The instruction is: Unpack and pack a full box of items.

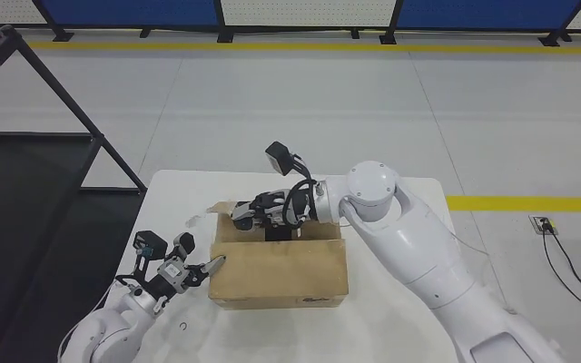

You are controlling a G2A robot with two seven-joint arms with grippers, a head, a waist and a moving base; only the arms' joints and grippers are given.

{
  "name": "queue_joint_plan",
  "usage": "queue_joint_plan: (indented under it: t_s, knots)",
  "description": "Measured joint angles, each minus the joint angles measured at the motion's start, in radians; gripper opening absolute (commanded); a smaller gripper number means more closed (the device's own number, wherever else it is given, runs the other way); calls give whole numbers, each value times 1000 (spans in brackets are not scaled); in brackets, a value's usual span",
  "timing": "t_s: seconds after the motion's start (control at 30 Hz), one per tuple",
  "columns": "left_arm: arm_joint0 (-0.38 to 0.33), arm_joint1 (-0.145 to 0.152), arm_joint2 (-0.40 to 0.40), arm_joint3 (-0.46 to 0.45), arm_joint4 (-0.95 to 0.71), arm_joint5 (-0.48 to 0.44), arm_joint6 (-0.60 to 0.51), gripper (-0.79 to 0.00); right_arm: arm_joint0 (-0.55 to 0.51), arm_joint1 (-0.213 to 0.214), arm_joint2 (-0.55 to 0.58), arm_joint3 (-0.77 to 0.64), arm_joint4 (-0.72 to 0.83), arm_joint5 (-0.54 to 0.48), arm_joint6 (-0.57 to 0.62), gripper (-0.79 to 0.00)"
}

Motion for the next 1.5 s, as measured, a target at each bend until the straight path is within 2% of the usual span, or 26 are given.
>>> queue_joint_plan:
  t_s: [0.5, 0.67, 0.97, 1.5]
  knots:
    - [6, 3, -2, 14, -17, -11, 5, 0, -20, 3, 54, -63, 16, -53, -45, -785]
    - [12, 4, -1, 15, -18, -18, 8, 0, -10, -1, 62, -59, 28, -53, -62, -785]
    - [20, 6, -2, 33, -31, -23, 14, 0, -2, -11, 73, -57, 65, -111, -82, -785]
    - [46, 11, -29, 50, -56, -31, 33, 0, -46, -10, 109, -181, 64, -177, -111, -785]
